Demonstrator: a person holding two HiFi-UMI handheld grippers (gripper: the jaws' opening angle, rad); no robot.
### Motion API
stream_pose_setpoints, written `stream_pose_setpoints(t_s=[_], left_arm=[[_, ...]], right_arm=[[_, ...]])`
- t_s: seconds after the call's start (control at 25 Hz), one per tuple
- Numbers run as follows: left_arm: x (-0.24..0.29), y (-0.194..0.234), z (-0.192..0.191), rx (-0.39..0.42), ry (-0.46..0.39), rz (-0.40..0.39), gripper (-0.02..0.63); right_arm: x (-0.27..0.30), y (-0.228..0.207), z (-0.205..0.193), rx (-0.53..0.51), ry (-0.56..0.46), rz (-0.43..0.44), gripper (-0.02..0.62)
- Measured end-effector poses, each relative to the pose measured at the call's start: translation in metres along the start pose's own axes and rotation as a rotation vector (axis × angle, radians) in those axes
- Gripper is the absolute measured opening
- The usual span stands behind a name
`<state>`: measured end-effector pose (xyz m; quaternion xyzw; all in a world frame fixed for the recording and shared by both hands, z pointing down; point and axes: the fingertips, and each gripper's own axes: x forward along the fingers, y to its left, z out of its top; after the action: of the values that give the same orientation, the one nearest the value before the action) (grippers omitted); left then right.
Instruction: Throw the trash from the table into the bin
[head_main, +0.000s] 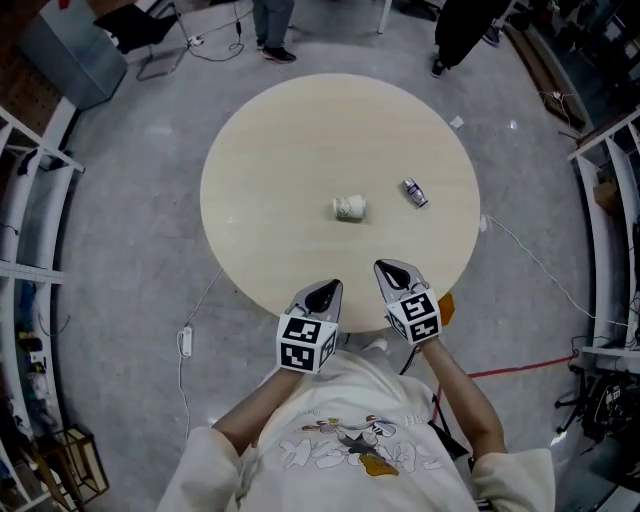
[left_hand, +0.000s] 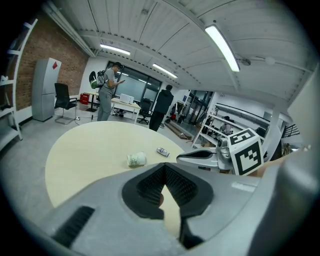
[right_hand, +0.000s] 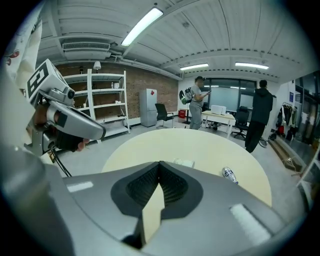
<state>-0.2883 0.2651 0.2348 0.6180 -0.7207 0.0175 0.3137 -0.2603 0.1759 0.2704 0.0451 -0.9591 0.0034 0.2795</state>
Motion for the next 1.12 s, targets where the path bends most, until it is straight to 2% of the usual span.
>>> stream_pose_setpoints(t_s=[0.28, 0.56, 0.68, 0.88, 1.12], left_arm=[[-0.007, 0.044, 0.006, -0.032, -0.006, 0.042, 0.003], [-0.003, 0.071, 0.013, -0.056, 0.002, 0.060, 0.003], [-0.003, 0.086, 0.016, -0.074, 0.004, 0.077, 0.003], [-0.003, 0.103, 0.017, -0.096, 0.016, 0.110, 0.003], [-0.013, 0.125, 0.008, -0.135, 0.042, 0.160, 0.004]], right_arm=[[0.046, 0.000, 0.004, -0.033, 0.052, 0.020, 0.006], [0.087, -0.033, 0.008, -0.027, 0.087, -0.011, 0.006], [0.107, -0.050, 0.007, -0.008, 0.110, -0.023, 0.092], [0.138, -0.084, -0.005, 0.043, 0.158, -0.043, 0.153], [0.179, -0.121, -0.038, 0.127, 0.238, -0.076, 0.205]])
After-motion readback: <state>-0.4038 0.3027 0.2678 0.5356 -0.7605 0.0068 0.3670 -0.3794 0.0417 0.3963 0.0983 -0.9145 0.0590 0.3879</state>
